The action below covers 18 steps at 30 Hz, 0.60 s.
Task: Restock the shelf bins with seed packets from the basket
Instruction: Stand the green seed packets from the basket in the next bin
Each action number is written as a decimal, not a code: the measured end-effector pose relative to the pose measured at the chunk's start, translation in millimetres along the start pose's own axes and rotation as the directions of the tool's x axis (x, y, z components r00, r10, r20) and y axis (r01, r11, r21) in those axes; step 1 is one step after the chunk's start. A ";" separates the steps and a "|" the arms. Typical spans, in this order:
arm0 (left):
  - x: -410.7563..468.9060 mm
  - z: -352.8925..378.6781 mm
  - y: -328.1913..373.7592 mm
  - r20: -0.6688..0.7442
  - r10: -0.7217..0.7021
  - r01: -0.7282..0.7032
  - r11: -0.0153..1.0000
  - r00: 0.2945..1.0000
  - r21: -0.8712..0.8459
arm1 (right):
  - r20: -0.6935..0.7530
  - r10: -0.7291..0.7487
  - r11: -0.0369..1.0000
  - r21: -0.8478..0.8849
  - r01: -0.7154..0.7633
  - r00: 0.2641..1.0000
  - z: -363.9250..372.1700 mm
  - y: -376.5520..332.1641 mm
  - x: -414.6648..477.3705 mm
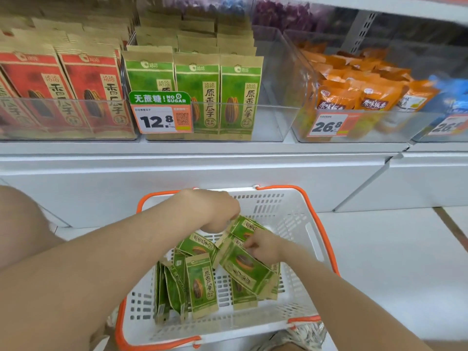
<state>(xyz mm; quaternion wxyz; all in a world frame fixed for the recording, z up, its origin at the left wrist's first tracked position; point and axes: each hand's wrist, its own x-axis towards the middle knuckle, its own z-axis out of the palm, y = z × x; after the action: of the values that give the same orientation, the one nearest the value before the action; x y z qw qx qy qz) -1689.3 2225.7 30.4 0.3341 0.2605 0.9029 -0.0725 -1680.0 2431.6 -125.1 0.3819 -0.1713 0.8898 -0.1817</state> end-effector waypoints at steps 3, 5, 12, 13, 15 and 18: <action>-7.3 -7.2 -11.3 -0.041 -0.026 0.023 0.997 0.999 -0.071 | -0.054 -0.087 0.928 0.360 0.101 0.995 -42.5 -36.4 -25.4; -13.0 -13.5 -19.5 -0.122 -0.072 0.050 0.984 0.990 -0.172 | -0.098 -0.152 0.809 0.560 0.180 0.984 -66.2 -58.2 -41.3; -58.9 -59.7 -30.6 -0.363 -0.217 -0.104 0.718 0.906 -0.688 | -0.416 -0.124 0.580 0.706 0.406 0.901 -126.9 -96.6 -78.4; -64.2 -64.3 -31.0 -0.364 -0.256 -0.133 0.627 0.896 -0.768 | -0.451 -0.093 0.573 0.704 0.418 0.888 -135.8 -99.7 -85.0; -71.7 -71.6 -30.8 -0.392 -0.345 -0.180 0.511 0.853 -0.841 | -0.510 -0.039 0.618 0.664 0.422 0.859 -155.0 -104.9 -100.7; -75.6 -81.3 -24.2 -0.447 -0.494 -0.292 0.360 0.746 -0.886 | -0.645 0.071 0.616 0.629 0.475 0.761 -182.9 -114.5 -121.9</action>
<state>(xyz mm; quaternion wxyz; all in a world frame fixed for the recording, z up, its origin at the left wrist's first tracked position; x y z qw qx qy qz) -1699.4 2198.0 140.1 0.0747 -0.0288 0.8495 0.5214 -1717.6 2420.7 119.7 0.0824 -0.0309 0.7727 -0.6286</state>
